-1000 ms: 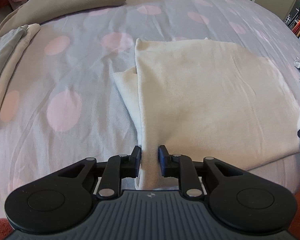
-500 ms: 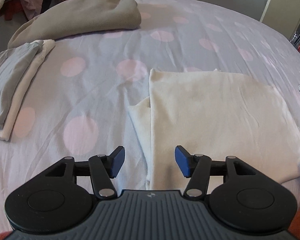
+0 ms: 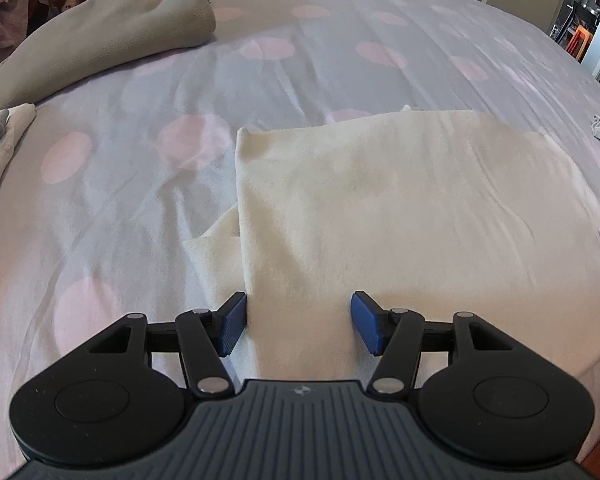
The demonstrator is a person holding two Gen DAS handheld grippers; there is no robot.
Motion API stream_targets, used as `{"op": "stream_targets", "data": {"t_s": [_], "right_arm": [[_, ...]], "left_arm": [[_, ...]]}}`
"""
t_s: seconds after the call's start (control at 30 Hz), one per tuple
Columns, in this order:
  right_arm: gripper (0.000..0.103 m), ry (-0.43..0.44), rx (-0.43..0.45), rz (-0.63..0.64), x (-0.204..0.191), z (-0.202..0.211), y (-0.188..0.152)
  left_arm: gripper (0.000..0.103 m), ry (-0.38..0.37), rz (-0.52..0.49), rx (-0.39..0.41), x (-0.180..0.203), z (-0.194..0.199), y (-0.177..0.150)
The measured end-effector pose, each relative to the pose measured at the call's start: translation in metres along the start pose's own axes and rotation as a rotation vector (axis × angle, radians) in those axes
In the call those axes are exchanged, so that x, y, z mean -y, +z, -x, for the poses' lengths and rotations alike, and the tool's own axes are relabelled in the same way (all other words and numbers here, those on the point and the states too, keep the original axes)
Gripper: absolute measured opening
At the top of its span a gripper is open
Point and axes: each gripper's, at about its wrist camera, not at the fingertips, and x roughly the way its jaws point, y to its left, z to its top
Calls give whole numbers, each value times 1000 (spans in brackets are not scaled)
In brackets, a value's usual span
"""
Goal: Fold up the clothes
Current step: 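Grasp the sweatshirt corner with the right gripper and lift it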
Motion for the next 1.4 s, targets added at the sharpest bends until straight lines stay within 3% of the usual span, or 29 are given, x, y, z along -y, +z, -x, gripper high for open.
{"op": "stream_targets", "data": {"t_s": [0.23,0.57,0.7,0.83,1.3,1.4], "right_arm": [[80,22,23,16,-7,-19,7],[78,21,34,62,-12,-24,11],[70,49,23,50,-6,-18,15],[63,82,9,5,4,-12,23],[60,135,-11,-35,14,-29,33],[47,129,-1,5,8,-28,27]], "left_arm": [[59,-24,2,59,-4,-10,0],[61,-22,1,98,-6,-10,2],[60,-2,21,139,-11,-2,4],[60,-9,58,88,-18,-8,5],[61,-2,50,88,-16,-10,1],[61,1,46,90,-16,-11,1]]}}
